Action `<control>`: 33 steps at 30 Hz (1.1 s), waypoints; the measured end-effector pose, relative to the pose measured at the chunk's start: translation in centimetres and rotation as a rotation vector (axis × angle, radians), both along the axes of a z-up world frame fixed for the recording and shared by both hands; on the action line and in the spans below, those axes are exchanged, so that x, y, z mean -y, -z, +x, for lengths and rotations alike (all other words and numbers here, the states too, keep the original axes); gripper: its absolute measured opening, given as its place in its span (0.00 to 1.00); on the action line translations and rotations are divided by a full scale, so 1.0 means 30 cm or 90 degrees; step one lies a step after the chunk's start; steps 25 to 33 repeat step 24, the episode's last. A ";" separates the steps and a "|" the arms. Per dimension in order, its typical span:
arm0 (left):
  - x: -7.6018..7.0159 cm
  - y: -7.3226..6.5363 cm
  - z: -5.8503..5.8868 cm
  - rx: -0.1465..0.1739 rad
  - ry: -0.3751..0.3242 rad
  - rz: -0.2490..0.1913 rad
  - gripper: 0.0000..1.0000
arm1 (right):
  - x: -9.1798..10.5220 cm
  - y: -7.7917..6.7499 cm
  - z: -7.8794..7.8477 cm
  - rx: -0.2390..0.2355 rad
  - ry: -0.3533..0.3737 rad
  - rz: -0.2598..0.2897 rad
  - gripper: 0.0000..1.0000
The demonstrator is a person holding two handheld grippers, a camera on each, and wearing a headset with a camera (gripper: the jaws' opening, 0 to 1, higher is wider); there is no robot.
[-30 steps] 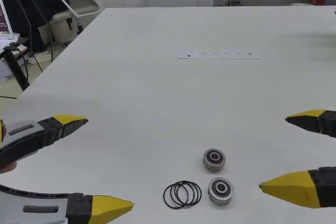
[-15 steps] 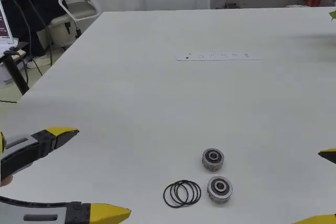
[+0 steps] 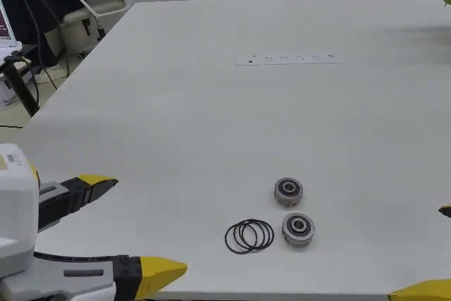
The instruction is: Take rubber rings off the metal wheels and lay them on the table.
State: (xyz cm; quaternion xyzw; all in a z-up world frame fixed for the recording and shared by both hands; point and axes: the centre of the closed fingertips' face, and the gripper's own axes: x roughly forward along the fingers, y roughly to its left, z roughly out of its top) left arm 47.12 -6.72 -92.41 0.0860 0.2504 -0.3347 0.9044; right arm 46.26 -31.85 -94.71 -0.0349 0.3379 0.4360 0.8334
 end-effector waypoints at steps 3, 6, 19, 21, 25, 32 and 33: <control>0.007 0.001 -0.006 -0.004 0.002 -0.002 0.91 | -0.002 -0.011 -0.003 0.004 0.007 0.004 0.95; 0.008 0.006 -0.009 -0.010 0.001 0.000 0.89 | -0.012 -0.019 -0.009 0.006 0.013 0.010 0.95; 0.011 0.020 -0.021 -0.025 0.012 0.005 0.89 | -0.010 -0.010 -0.006 0.018 0.043 -0.016 0.86; 0.015 0.022 -0.024 -0.028 0.019 0.004 0.89 | -0.004 -0.009 -0.004 0.019 0.047 -0.021 0.86; 0.020 0.026 -0.028 -0.031 0.027 0.008 0.88 | 0.000 -0.003 -0.004 0.014 0.051 -0.025 0.84; 0.020 0.026 -0.028 -0.031 0.027 0.008 0.88 | 0.000 -0.003 -0.004 0.014 0.051 -0.025 0.84; 0.020 0.026 -0.028 -0.031 0.027 0.008 0.88 | 0.000 -0.003 -0.004 0.014 0.051 -0.025 0.84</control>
